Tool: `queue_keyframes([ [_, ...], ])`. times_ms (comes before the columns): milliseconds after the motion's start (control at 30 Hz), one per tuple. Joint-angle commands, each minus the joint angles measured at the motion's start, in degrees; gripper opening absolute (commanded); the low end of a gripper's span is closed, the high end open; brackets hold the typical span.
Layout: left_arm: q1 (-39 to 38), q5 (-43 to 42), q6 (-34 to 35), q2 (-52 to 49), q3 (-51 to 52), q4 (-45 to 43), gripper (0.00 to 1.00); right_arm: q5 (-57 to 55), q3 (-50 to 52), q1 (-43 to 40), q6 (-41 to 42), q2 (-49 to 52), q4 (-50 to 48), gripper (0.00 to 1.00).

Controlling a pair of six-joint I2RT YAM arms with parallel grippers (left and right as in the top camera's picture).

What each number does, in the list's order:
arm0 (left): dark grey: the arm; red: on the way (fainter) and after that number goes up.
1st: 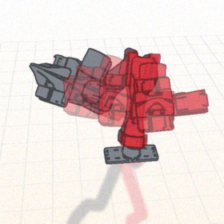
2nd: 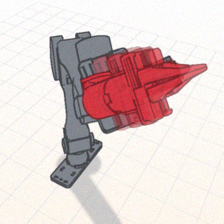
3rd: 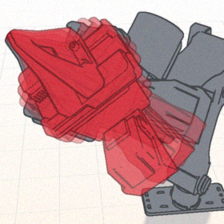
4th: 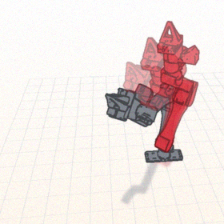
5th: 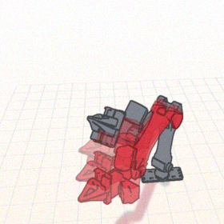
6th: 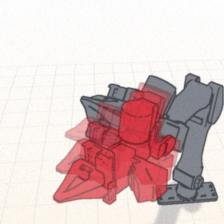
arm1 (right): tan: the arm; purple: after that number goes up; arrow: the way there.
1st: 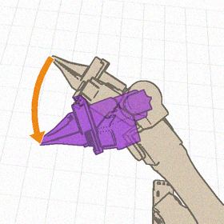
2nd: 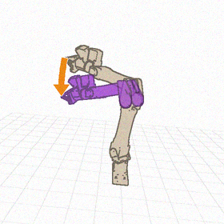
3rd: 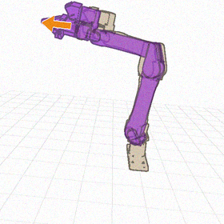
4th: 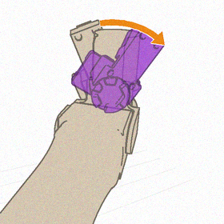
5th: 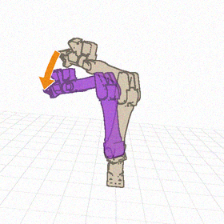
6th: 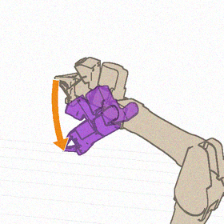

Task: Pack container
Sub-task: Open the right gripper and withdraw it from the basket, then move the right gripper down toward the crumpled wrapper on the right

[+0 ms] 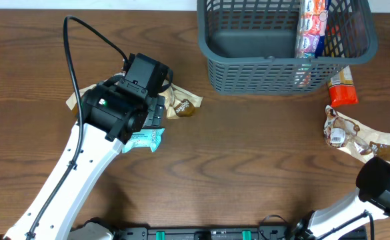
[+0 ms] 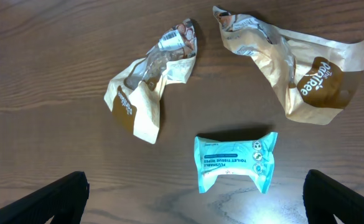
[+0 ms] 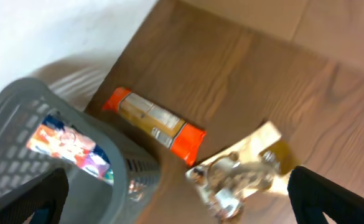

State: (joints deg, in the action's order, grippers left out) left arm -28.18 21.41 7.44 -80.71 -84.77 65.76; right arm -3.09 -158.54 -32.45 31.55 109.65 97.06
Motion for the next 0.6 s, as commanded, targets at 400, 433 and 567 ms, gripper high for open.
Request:
queue_keyframes([
  [400, 0.3, -1.4, 0.1, -0.5, 0.2, 1.3, 0.99, -4.6, 30.8, -0.4, 40.1, 0.1, 0.3, 0.99],
  [433, 0.3, -1.4, 0.1, -0.5, 0.2, 1.3, 0.99, -4.7, 33.1, -0.4, 40.8, 0.1, 0.3, 0.99],
  [567, 0.3, -1.4, 0.1, -0.5, 0.2, 1.3, 0.99, -4.7, 40.6, -0.4, 44.2, 0.1, 0.2, 0.99],
])
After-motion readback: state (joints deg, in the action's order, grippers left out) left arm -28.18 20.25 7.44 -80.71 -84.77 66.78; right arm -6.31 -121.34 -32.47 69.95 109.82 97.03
